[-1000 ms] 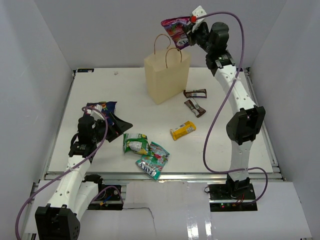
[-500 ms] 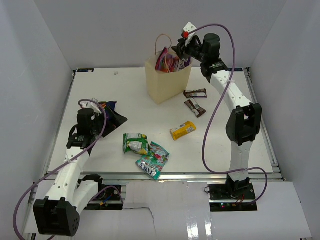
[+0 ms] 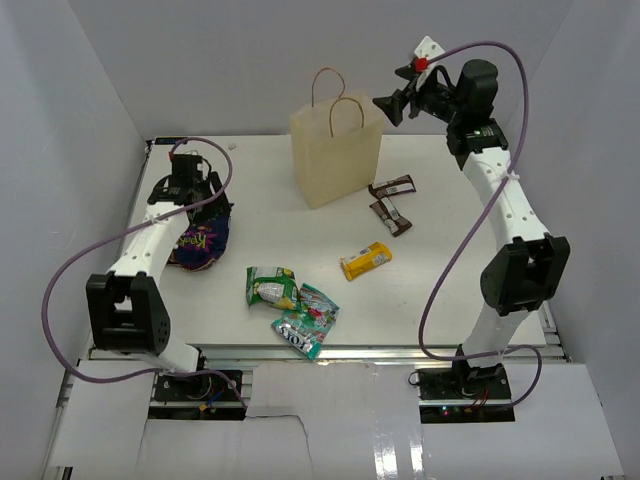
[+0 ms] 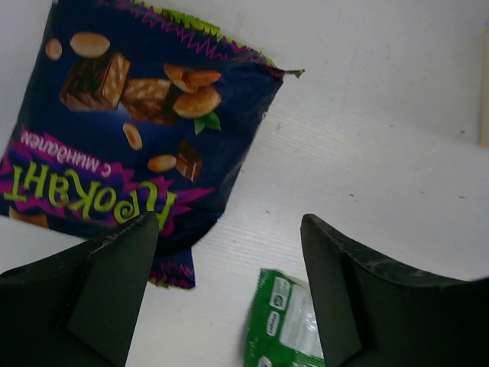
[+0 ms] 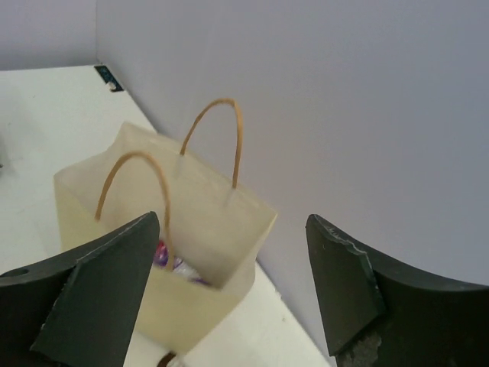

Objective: Place the snacks into the paper bag

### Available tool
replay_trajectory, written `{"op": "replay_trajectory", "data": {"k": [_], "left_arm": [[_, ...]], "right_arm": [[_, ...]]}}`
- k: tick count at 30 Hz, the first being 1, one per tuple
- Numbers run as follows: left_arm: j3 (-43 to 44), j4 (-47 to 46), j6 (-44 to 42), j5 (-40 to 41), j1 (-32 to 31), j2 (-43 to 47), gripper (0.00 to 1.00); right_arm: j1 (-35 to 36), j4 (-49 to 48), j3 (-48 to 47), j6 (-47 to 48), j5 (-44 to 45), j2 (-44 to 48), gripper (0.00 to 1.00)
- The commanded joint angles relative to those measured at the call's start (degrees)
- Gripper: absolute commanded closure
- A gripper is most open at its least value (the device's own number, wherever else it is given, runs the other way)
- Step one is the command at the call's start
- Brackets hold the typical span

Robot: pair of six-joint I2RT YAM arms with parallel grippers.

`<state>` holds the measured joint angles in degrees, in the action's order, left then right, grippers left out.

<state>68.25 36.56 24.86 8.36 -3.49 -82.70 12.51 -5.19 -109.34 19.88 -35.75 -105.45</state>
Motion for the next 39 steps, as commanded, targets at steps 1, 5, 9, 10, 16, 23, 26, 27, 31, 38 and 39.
{"op": "replay_trajectory", "data": {"k": [1,5,9,10,16,23,26,27,31,38,39], "left_arm": [[4.87,-0.78,-18.69,1.13,-0.12,-5.97,0.16],[5.93,-8.31,-30.73,7.27,-2.05,-12.74,0.15],[6.28,-12.29,-38.13,11.84,-2.58,-17.49,0.1],[6.37,-13.08,-39.35,12.38,-2.58,-18.46,0.1],[4.0,-16.07,-39.98,15.88,-3.1,-24.35,0.13],[2.06,-17.48,-35.16,17.13,-3.11,-24.01,0.75],[2.24,-17.4,-33.48,13.89,-3.11,-21.64,0.82],[2.33,-17.22,-32.78,13.09,-3.02,-20.85,0.85],[2.94,-16.6,-27.61,7.12,-3.11,-15.14,0.96],[2.77,-26.17,-16.78,-12.03,-3.11,-0.9,1.0],[3.03,-27.58,-16.25,-13.88,-3.11,0.68,1.0]], "right_arm": [[-2.75,5.96,5.7,0.68,-5.99,6.21,0.16],[-5.04,12.47,18.07,4.37,-10.91,13.67,0.12],[-8.11,15.56,29.31,5.78,-13.47,20.26,0.11],[-8.64,15.91,31.27,5.96,-14.34,21.5,0.11],[-11.81,17.93,44.27,6.31,-15.67,29.15,0.11],[-14.18,18.46,50.45,4.82,-16.55,34.17,0.11],[-14.71,18.46,50.72,3.59,-17.07,34.43,0.11],[-14.8,18.38,50.72,3.33,-17.16,34.52,0.11],[-15.15,18.46,50.37,2.89,-17.43,34.78,0.11],[-15.68,18.2,50.72,2.09,-17.6,35.66,0.11],[-15.76,18.2,50.89,2.09,-17.6,35.66,0.11]]}}
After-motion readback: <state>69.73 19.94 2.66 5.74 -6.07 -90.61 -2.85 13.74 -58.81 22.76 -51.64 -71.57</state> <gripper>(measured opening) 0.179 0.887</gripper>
